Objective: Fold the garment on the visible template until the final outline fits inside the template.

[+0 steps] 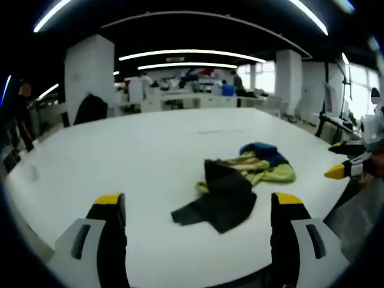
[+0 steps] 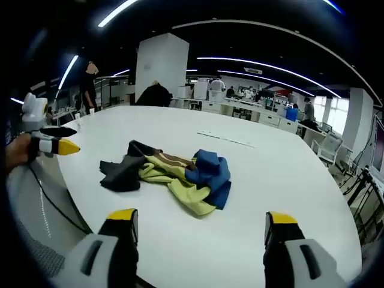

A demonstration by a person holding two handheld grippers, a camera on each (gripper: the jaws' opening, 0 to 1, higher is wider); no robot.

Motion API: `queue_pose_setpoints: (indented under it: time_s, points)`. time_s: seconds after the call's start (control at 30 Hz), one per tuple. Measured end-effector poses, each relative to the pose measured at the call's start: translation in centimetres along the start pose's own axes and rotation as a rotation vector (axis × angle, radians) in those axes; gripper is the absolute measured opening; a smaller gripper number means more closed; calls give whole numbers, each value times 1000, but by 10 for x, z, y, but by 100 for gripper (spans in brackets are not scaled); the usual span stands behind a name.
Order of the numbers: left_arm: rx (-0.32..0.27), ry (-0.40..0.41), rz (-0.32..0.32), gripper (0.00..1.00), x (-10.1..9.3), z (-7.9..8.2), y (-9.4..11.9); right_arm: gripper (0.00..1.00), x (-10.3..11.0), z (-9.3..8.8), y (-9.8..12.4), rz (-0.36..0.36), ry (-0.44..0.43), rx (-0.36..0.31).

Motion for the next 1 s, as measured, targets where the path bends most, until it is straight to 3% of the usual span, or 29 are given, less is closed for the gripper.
queue_pose_setpoints:
  time_s: [1.0]
  points:
    - [4, 18, -19, 94, -3, -2, 0, 85, 8, -2, -1, 13, 130, 29]
Point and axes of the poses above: the point that each gripper's makers call its tool centre point, and the gripper's own axes: y roughly backward along the fingers, x roughly to its left, z roughly out of its top, the point moved 4 cm from there along y, roughly backward along the fingers, and after that the axes turned 5 degrees about -z, right-handed, at the moved point
